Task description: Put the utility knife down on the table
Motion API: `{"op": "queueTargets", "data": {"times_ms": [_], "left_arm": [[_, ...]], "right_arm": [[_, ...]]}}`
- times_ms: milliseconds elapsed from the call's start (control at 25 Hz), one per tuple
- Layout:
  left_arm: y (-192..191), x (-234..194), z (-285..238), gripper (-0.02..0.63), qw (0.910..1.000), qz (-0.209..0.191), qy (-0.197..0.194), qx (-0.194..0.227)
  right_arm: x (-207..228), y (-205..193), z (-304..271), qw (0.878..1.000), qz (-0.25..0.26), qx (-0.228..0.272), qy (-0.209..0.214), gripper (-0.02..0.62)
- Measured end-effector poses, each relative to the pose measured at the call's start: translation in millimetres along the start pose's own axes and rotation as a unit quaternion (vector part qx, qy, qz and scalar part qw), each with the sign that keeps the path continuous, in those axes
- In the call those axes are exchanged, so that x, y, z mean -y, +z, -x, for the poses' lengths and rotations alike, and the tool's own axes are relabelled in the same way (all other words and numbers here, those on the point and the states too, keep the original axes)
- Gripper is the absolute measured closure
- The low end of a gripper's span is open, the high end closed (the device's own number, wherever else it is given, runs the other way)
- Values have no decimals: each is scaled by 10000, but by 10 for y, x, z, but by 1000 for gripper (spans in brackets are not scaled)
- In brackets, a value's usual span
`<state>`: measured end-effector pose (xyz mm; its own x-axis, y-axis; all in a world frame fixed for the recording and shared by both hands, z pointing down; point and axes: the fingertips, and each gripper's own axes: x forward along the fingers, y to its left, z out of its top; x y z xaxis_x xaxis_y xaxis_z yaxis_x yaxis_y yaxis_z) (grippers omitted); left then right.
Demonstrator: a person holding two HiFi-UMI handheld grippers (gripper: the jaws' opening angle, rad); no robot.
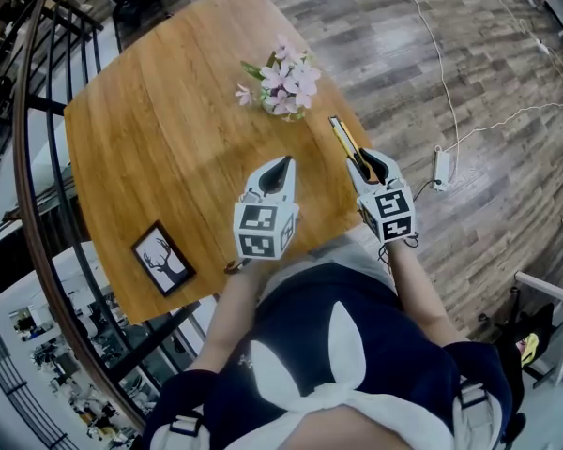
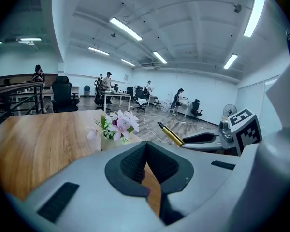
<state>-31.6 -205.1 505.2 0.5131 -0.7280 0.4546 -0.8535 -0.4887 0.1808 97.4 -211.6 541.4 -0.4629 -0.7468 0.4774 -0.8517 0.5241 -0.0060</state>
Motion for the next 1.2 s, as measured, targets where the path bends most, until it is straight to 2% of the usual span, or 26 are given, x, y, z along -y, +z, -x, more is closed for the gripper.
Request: {"op": "queueTargets", "data": {"times_ms": [1200], "left_arm": [[-114,-240,-193,589,9992,128,315,-216]], "right_arm": [[39,-440,-462,9968,164,-632,451,480]]}}
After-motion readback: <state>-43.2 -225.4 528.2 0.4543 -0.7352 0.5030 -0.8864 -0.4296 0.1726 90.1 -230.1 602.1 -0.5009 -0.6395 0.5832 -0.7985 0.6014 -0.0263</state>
